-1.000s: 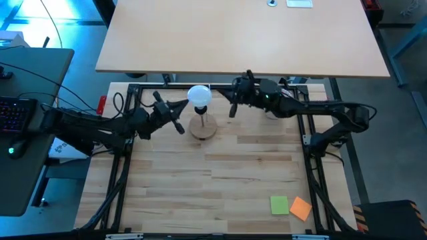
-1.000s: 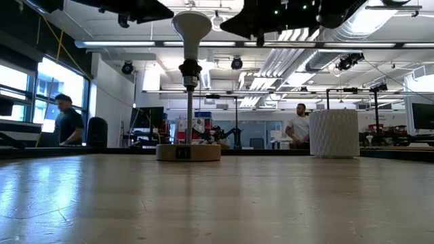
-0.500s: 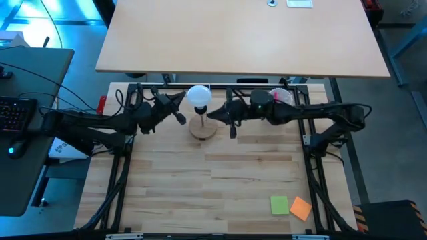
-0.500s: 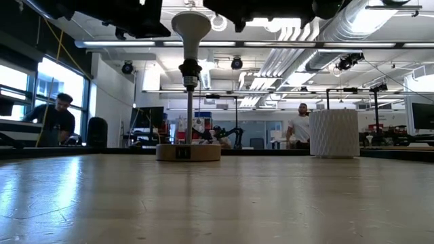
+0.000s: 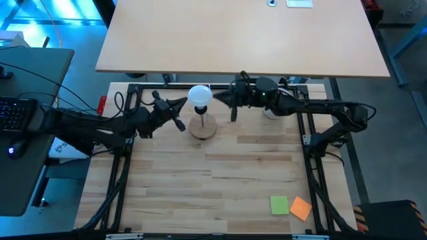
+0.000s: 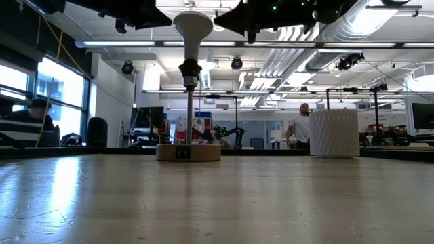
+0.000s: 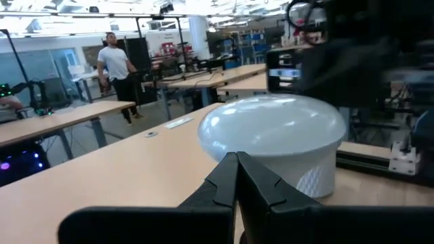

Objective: Screw lightbulb
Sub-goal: Insert the lightbulb into the brown lamp

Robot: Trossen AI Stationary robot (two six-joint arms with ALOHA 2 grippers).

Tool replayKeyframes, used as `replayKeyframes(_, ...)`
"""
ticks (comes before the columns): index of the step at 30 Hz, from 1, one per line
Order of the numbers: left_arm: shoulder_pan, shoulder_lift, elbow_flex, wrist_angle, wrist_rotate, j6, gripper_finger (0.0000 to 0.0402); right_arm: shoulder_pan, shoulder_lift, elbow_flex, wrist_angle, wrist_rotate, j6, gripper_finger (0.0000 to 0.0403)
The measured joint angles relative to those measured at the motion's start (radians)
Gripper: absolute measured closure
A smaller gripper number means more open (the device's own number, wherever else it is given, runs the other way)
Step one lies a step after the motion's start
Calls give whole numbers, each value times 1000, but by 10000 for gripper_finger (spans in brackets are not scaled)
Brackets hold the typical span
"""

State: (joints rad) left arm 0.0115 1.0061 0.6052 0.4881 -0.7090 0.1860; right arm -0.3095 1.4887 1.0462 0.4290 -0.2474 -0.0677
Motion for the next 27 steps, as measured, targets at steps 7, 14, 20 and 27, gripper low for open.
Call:
replayKeyframes(7, 72, 9, 0, 5, 4, 1, 402, 76, 0, 0, -3, -120, -54, 387)
replayKeyframes(14, 57, -28, 0, -10, -45, 35, 402, 58, -31, 0, -117, 71, -100, 387)
replayKeyframes(20, -23, -58, 0, -15, -26, 12, 402, -21, -31, 0, -90, 236, 47, 387)
replayKeyframes(27, -42, -8, 1, -17, -1, -27, 402, -42, 51, 0, 101, 44, 145, 387)
